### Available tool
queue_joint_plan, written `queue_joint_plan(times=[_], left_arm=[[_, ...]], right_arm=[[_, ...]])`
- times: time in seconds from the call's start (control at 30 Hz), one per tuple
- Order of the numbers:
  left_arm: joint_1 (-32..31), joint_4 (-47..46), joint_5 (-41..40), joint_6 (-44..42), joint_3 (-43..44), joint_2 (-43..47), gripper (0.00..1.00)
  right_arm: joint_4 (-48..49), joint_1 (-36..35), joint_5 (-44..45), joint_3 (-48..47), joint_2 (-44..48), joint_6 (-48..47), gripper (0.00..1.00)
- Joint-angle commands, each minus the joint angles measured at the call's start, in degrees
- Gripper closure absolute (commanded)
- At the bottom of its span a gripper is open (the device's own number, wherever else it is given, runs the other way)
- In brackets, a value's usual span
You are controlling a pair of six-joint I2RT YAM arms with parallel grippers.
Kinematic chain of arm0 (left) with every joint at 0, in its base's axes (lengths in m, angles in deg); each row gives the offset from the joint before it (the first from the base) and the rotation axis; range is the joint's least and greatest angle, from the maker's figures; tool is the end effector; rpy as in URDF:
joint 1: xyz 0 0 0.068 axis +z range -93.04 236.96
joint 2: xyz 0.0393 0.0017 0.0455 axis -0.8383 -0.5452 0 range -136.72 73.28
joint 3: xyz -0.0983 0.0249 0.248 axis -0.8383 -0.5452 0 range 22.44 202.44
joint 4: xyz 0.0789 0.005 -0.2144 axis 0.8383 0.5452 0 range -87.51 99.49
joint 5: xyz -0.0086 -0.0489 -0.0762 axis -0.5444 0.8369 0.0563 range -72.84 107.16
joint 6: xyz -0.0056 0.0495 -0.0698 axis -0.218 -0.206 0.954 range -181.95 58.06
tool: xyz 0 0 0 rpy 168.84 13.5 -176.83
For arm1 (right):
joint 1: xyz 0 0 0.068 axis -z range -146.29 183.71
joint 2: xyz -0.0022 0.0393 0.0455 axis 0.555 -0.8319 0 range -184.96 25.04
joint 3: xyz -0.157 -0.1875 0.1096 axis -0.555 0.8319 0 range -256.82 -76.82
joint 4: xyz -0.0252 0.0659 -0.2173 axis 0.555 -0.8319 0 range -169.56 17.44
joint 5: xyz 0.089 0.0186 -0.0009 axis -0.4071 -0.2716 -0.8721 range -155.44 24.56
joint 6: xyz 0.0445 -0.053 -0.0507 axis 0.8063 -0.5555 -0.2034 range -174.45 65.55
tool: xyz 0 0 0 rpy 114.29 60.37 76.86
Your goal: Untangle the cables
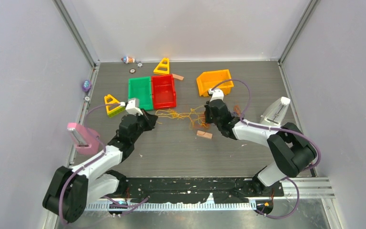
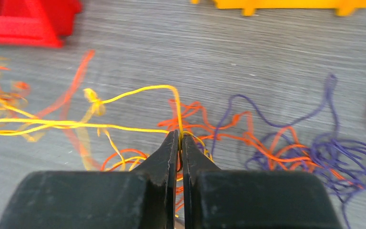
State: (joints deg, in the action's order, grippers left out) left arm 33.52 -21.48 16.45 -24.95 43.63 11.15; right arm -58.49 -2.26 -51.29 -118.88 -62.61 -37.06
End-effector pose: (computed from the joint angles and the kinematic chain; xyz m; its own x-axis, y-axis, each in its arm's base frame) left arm 0.2202 -0.0944 0.2068 -0.4467 -0.4621 -0.7661 0.1480 0.8063 -0.5727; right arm 0.2734 0.1755 0.1876 -0.5236 -0.0220 -0.8517 -0.2562 0.9575 0.1327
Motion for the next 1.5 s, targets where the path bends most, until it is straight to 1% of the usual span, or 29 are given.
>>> queue_joint_plan(times=[0.0, 0.13, 0.23, 0.43, 0.53, 0.6, 0.67, 0.7, 0.73, 0.77, 0.8, 0.83, 0.9, 1.0, 1.1, 1.23, 1.33, 1.4, 1.47], left_arm=[[0.4, -0.2, -14.0, -0.8, -2.5, 5.9, 1.0], [0.4, 0.5, -19.8, 0.3, -4.4, 9.5, 1.0], [0.4, 1.4, -22.4, 0.8, -4.9, 11.0, 1.0], [0.4, 3.3, -27.3, 2.3, -5.7, 13.1, 1.0], [0.4, 3.5, -27.7, 2.4, -5.9, 13.8, 1.0], [0.4, 3.2, -26.4, 1.6, -5.7, 13.6, 1.0], [0.4, 1.9, -23.2, -0.2, -5.4, 12.7, 1.0], [0.4, 1.1, -20.6, -1.6, -5.1, 12.2, 1.0], [0.4, -0.1, -17.1, -3.3, -4.7, 11.4, 1.0], [0.4, -1.3, -13.1, -5.1, -4.1, 10.6, 1.0], [0.4, -2.1, -9.2, -6.5, -3.4, 9.4, 1.0], [0.4, -2.2, -6.5, -7.1, -2.5, 8.2, 1.0], [0.4, -1.6, -3.5, -7.4, -0.7, 6.1, 1.0], [0.4, -0.9, -2.2, -7.7, 0.5, 4.2, 1.0], [0.4, -1.6, -1.1, -8.0, 0.2, 4.7, 1.0], [0.4, -1.7, -0.6, -9.0, 0.0, 7.3, 1.0], [0.4, 3.3, -1.2, -9.2, 2.4, 10.4, 1.0], [0.4, 8.9, -2.9, -8.6, 5.2, 13.7, 1.0], [0.4, 12.7, -4.0, -8.5, 7.7, 16.7, 1.0]], right_arm=[[-6.1, 0.9, 15.7, -2.5, 2.5, 4.5, 0.95], [-8.3, 1.2, 20.8, -2.4, 3.0, 7.1, 0.95], [-9.2, 1.2, 24.2, -1.9, 3.9, 8.9, 0.95], [-9.8, 1.6, 27.8, -0.4, 6.1, 11.4, 0.95], [-9.2, 1.9, 27.1, 0.3, 6.5, 11.3, 0.95], [-8.3, 2.0, 24.8, 0.4, 6.5, 10.0, 0.95], [-6.2, 2.1, 20.2, 0.7, 6.4, 7.5, 0.92], [-3.8, 2.1, 16.0, 1.5, 6.6, 5.6, 0.71], [-1.8, 2.1, 13.4, 2.2, 6.9, 3.2, 0.6], [1.6, 2.1, 8.0, 3.4, 7.1, 2.4, 0.44], [3.0, 2.1, 6.0, 4.0, 7.5, 1.1, 0.38], [5.6, 2.1, 2.2, 4.9, 7.6, 0.7, 0.29], [7.3, 2.1, -0.5, 5.4, 7.6, 0.2, 0.19], [7.4, 2.0, -3.3, 4.6, 6.9, -1.0, 0.14], [6.5, 2.0, -5.4, 3.1, 4.8, -1.5, 0.13], [3.7, 1.7, -4.9, 0.8, 3.2, -1.7, 0.13], [5.1, 1.3, -5.1, 1.5, 3.9, -2.5, 0.13], [6.3, 1.1, -5.6, 2.3, 4.8, -2.9, 0.13], [8.2, 0.8, -7.5, 3.4, 6.0, -3.3, 0.12]])
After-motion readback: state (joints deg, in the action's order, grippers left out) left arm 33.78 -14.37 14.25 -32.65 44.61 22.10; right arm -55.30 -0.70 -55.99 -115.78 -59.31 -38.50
